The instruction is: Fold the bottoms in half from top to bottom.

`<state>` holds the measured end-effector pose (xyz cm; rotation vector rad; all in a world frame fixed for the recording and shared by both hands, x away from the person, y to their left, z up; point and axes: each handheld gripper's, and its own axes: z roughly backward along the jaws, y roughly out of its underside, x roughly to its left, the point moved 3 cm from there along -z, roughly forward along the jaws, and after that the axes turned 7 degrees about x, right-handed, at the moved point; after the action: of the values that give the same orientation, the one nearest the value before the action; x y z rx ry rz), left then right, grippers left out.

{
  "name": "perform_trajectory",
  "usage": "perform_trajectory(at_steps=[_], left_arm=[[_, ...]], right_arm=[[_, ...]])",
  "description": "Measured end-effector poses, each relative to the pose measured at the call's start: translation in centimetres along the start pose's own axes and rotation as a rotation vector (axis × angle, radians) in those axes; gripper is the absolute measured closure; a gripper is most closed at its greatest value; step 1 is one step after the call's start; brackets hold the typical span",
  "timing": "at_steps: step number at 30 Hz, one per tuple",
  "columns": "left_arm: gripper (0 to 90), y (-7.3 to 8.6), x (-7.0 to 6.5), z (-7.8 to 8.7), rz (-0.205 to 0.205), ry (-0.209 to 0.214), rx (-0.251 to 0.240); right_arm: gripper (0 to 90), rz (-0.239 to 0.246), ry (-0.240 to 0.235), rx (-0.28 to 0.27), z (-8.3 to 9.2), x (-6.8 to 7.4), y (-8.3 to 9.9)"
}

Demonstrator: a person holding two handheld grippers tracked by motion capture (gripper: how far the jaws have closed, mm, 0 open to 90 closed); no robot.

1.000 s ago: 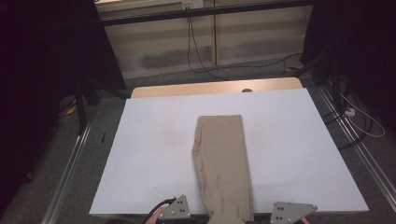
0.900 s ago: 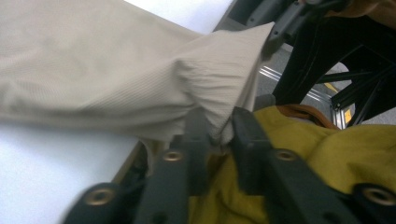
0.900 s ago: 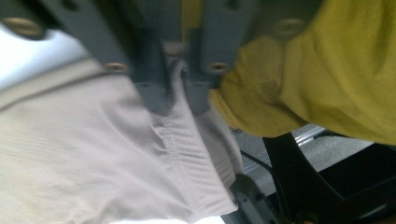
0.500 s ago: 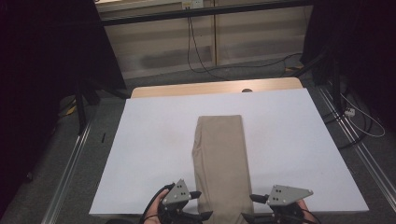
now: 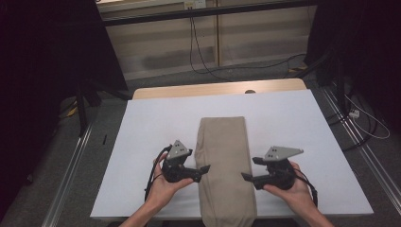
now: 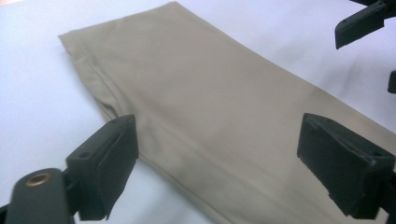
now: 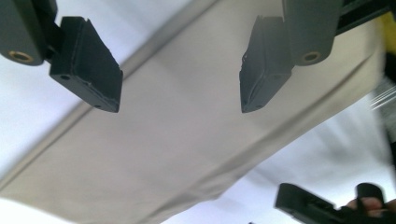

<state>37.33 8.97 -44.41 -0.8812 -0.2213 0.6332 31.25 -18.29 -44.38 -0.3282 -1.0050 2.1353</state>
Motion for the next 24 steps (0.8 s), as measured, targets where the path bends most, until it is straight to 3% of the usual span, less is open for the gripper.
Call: perform_trajectory(at_steps=[5, 8, 10, 12, 16, 18, 19, 24], left_arm=[[14.7, -2.1, 2.7, -1.9, -0.024, -0.016, 0.01], [15.0, -3.2, 4.6, -3.2, 0.016, -0.032, -0.007], [16.1, -4.0, 5.7, -4.1, 0.012, -0.048, -0.026], [17.0, -4.7, 6.7, -5.0, 0.022, -0.07, -0.017], [14.9, -6.0, 8.6, -6.6, 0.031, -0.083, 0.008], [13.3, -6.4, 9.6, -7.3, 0.06, -0.072, 0.0], [13.1, -6.6, 10.1, -7.7, 0.062, -0.087, 0.008], [20.8, -7.0, 12.2, -9.8, 0.139, -0.085, 0.024]], right_arm=[[27.3, -0.047, 0.035, -0.012, -1.6, -3.6, -2.2], [26.5, -0.062, 0.067, -0.026, -2.9, -5.7, -3.3], [27.9, -0.061, 0.091, -0.035, -3.8, -7.0, -4.1], [29.5, -0.089, 0.072, -0.044, -4.6, -8.3, -5.0], [33.6, -0.118, 0.11, -0.02, -6.2, -10.6, -6.8], [33.0, -0.107, 0.122, -0.002, -7.1, -11.6, -7.7], [32.6, -0.11, 0.126, 0.007, -7.6, -12.3, -8.1], [40.2, -0.168, 0.15, 0.051, -10.6, -15.5, -8.6]])
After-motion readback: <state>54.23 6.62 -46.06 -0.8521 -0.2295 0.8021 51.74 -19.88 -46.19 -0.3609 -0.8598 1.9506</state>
